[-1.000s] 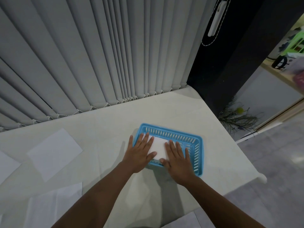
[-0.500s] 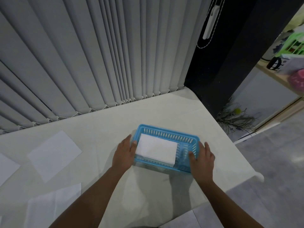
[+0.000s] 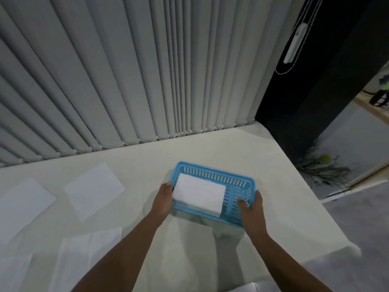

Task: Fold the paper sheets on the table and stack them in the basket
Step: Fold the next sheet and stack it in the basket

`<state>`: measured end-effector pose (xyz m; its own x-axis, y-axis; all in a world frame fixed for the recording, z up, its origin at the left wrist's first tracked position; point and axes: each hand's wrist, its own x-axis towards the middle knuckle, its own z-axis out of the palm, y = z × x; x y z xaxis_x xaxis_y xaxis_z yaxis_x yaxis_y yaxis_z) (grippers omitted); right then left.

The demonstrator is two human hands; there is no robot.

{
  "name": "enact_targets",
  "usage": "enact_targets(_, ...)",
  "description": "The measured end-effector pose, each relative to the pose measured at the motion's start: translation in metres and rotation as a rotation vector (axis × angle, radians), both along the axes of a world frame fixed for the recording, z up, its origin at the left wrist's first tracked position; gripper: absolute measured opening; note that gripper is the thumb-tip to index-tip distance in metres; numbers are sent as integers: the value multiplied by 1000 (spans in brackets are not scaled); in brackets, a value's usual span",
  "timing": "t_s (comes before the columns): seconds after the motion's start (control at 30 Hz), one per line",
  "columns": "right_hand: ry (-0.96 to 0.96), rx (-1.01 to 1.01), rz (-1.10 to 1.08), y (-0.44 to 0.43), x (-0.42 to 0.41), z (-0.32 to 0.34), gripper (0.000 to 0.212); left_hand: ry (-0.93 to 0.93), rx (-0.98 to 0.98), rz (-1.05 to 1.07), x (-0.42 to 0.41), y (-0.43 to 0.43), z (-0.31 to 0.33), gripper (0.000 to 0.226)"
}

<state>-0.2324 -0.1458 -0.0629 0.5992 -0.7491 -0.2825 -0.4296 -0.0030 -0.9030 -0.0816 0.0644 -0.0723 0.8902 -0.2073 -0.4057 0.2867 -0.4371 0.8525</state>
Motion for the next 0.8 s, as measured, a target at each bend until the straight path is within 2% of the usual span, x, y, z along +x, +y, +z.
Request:
enact_targets(0.1,-39,24,45,22,19,0,27,-6,25,83,9,29,3,49)
enact_targets(0.27,-68,74,105,64,50,0,35,-23,73,166,26,76,10,52)
enact_targets(0.4,-44,89,131,92,57,-9,51,-16,85,195,30,104,7,52)
enact_targets(0.57,34,55,134,104,53,-11,58,95,44,229,36,116,9,49)
enact_targets(0.67,123,-95,167,101,54,-9,68,47,64,218,32,115,8,49)
enact_targets(0.73,199,-267,231,102,53,-4,67,-52,139,234,24,113,6,47)
enact_targets(0.8,193,-474,297,105,54,5,68,-143,207,304,17,114,5,43)
